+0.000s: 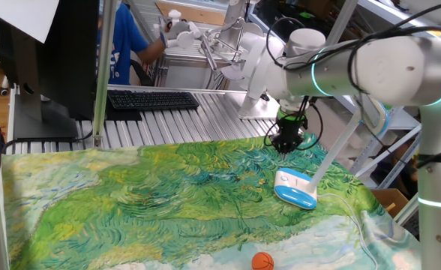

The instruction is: Turn on the desk lamp by pressing the button

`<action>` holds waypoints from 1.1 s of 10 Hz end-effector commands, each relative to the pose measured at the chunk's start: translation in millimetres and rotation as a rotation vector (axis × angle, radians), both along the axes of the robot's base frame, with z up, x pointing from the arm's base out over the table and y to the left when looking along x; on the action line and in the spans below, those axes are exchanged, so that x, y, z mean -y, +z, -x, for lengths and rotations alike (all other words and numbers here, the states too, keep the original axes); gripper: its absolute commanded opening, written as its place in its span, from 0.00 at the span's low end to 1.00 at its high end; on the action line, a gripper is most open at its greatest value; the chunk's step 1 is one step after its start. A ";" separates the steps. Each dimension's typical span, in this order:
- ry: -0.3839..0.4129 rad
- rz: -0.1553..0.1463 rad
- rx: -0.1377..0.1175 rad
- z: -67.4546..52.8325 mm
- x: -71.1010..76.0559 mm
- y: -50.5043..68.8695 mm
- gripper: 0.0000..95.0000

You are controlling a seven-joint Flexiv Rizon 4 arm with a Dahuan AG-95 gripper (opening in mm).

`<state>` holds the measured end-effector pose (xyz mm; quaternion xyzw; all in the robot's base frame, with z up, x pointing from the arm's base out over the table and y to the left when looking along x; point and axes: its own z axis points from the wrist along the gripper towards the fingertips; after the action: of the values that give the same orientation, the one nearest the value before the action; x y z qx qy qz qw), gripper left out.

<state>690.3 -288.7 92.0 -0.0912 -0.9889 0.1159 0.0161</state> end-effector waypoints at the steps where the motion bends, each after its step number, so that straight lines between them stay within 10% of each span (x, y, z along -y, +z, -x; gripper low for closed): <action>1: 0.002 -0.003 0.002 1.0 3.3 -5.2 0.00; 11: -0.044 -0.023 -0.021 14.1 4.1 -28.0 0.00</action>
<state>672.7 -293.6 65.0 -0.1109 -0.9878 0.1059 0.0283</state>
